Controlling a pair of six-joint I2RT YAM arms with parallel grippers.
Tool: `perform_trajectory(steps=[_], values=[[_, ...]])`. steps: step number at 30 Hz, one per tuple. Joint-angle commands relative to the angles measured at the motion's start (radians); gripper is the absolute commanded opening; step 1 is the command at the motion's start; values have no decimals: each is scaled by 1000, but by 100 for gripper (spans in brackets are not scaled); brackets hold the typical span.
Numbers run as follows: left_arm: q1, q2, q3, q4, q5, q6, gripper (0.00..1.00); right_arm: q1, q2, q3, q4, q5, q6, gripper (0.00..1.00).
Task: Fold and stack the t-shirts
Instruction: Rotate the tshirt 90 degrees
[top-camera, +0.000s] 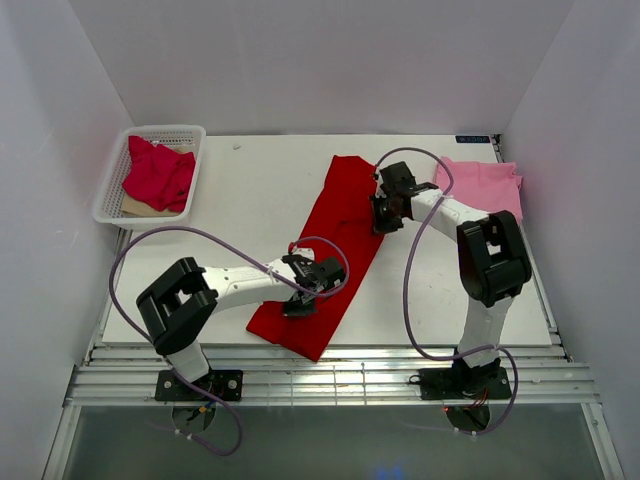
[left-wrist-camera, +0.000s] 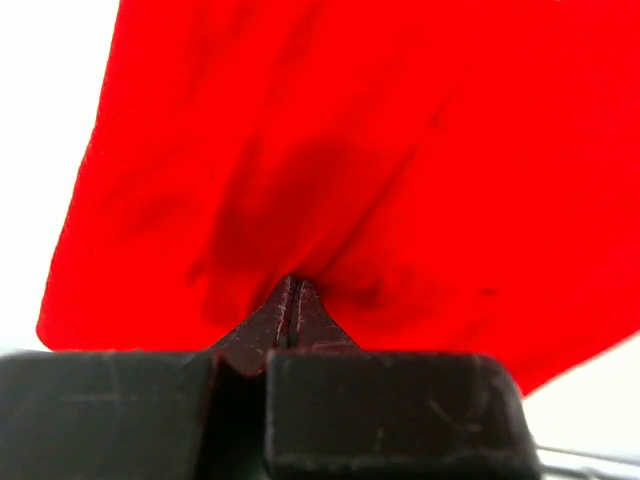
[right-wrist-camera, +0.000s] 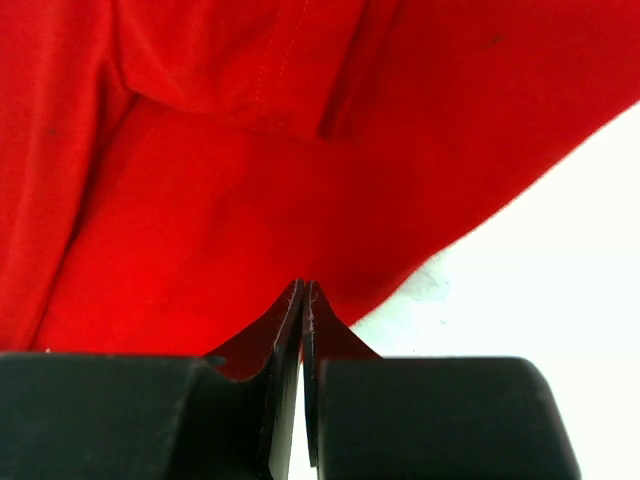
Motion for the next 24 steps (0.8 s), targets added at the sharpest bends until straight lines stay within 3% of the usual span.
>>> perform_trajectory(steps=[1,15,24], values=[[3,12,-16,27,-41,25,0,5,18,19,38,-14,17,8],[1,115,-44,158,102,64,0,8,215,194,-46,53,-8,8],[0,187,64,183,186,101,0,8,383,458,-135,171,15,8]])
